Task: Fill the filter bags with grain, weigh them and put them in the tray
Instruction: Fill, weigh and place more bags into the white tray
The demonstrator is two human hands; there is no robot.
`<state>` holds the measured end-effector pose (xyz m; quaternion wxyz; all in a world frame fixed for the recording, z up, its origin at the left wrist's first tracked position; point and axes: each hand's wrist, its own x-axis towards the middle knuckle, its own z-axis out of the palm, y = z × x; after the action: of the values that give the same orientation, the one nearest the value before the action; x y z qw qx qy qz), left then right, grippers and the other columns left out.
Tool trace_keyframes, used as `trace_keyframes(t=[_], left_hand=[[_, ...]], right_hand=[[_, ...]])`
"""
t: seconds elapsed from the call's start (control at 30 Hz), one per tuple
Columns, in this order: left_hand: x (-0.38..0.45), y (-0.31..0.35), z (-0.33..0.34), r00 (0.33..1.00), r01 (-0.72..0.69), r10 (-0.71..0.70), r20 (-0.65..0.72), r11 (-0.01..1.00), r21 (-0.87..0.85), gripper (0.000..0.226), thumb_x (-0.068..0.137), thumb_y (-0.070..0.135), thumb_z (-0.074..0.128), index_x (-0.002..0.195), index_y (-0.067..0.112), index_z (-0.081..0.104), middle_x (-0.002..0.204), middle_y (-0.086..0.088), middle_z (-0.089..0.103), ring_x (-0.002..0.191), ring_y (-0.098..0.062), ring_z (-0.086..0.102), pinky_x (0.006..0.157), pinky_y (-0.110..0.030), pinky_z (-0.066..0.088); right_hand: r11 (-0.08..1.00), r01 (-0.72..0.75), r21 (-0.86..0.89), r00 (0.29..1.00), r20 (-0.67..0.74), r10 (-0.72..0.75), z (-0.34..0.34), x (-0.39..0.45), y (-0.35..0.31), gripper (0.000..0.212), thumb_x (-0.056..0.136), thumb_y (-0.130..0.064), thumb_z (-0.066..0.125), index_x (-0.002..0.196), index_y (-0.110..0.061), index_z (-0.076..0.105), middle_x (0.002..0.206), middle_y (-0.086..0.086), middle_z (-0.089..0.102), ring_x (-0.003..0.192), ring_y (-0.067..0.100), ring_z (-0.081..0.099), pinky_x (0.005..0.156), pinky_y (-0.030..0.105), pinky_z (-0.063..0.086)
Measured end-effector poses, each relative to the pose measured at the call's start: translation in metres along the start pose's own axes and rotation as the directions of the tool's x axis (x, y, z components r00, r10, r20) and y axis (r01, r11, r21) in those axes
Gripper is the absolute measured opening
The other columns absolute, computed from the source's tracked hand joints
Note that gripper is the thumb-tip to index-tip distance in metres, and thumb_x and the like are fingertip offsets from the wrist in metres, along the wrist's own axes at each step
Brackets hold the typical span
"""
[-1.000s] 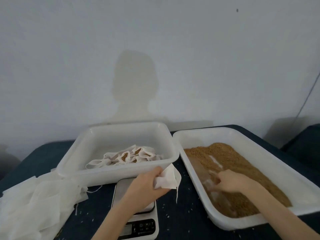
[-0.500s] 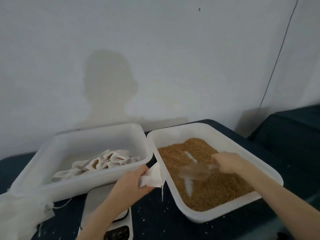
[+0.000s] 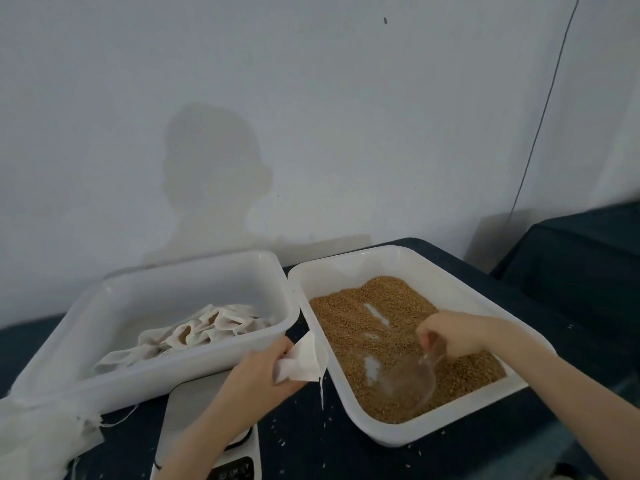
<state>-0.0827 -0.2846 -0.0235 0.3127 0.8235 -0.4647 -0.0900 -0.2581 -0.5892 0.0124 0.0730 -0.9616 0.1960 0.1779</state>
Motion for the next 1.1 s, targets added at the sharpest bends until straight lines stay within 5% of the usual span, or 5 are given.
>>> trace_keyframes(t=[0.37,0.47,0.7,0.9,1.1], left_hand=[[-0.007,-0.011,-0.006,1.0,0.017,-0.018,-0.006,0.999,-0.037,0.025,0.078,0.044,0.071,0.083,0.037,0.047,0.069,0.015,0.06,0.063,0.006,0.057,0.053,-0.013,0.04],[-0.007,-0.011,-0.005,1.0,0.022,-0.021,0.003,0.997,-0.073,0.024,0.079,0.044,0.071,0.085,0.035,0.049,0.072,0.014,0.063,0.064,0.002,0.059,0.055,-0.016,0.043],[-0.011,-0.016,-0.004,0.998,0.064,-0.062,0.031,0.994,-0.086,0.037,0.072,0.058,0.067,0.097,0.04,0.046,0.092,0.016,0.064,0.08,-0.002,0.062,0.069,-0.028,0.055],[-0.016,-0.017,-0.009,0.996,0.085,-0.083,0.033,0.992,-0.097,0.047,0.066,0.066,0.062,0.102,0.043,0.043,0.102,0.018,0.061,0.088,-0.006,0.061,0.079,-0.035,0.055],[-0.02,-0.02,-0.013,0.996,0.088,-0.089,-0.008,0.992,-0.085,0.042,0.074,0.057,0.066,0.105,0.044,0.04,0.102,0.018,0.062,0.08,-0.004,0.06,0.075,-0.031,0.053]], right_hand=[[0.943,0.093,0.319,0.991,0.063,-0.119,0.002,0.0,0.013,0.032,0.079,0.0,0.067,0.089,-0.025,0.05,0.113,-0.004,0.059,0.107,0.015,0.058,0.09,0.033,0.052],[0.907,0.14,0.396,0.988,0.006,-0.155,-0.004,-0.001,0.011,0.029,0.079,0.002,0.065,0.089,-0.021,0.051,0.113,0.006,0.061,0.11,0.025,0.06,0.092,0.044,0.052],[0.758,0.313,0.572,0.95,-0.17,-0.263,-0.02,-0.004,-0.016,0.021,0.077,-0.002,0.069,0.094,-0.011,0.06,0.103,-0.004,0.067,0.099,0.016,0.064,0.087,0.034,0.054],[0.736,0.368,0.568,0.93,-0.208,-0.304,-0.034,-0.006,-0.043,0.027,0.077,0.001,0.07,0.087,-0.024,0.064,0.101,-0.01,0.067,0.095,0.005,0.065,0.08,0.023,0.055],[0.771,0.369,0.519,0.927,-0.265,-0.266,-0.039,-0.005,-0.051,0.028,0.075,-0.001,0.074,0.088,-0.026,0.066,0.101,-0.009,0.067,0.093,0.004,0.065,0.084,0.03,0.057]])
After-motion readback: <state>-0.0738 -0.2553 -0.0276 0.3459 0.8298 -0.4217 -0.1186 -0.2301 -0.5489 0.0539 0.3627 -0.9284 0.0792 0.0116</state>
